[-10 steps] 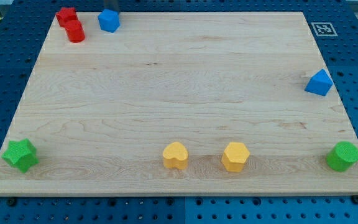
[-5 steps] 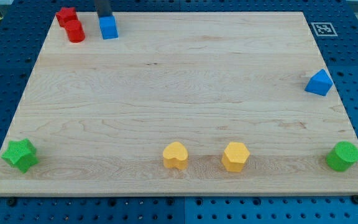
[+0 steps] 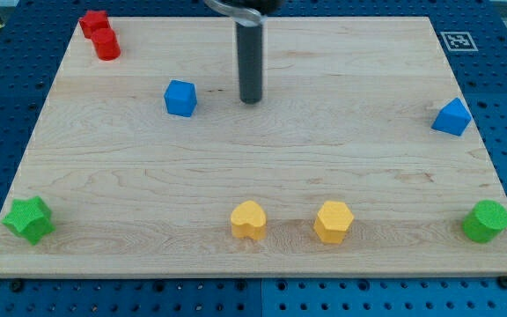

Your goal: Push the blue cube vertically below the red circle

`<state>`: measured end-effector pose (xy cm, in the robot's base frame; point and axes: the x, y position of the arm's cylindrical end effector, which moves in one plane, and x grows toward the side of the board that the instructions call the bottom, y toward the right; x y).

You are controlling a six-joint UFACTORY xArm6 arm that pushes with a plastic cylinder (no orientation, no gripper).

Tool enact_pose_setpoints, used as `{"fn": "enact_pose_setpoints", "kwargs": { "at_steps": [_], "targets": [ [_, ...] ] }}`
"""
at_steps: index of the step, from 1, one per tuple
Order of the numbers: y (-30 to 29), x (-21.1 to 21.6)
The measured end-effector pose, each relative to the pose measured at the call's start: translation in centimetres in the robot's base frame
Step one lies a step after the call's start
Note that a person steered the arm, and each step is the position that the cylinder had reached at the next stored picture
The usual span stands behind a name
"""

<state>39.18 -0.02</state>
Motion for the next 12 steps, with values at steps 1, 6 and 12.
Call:
{"fn": "enact_pose_setpoints", "kwargs": {
  "at_steps": [1,6,12],
  "targets": [
    [-3.7,1.4],
    [-16.4,-0.3],
    [-19.2,-3.6]
  ]
}}
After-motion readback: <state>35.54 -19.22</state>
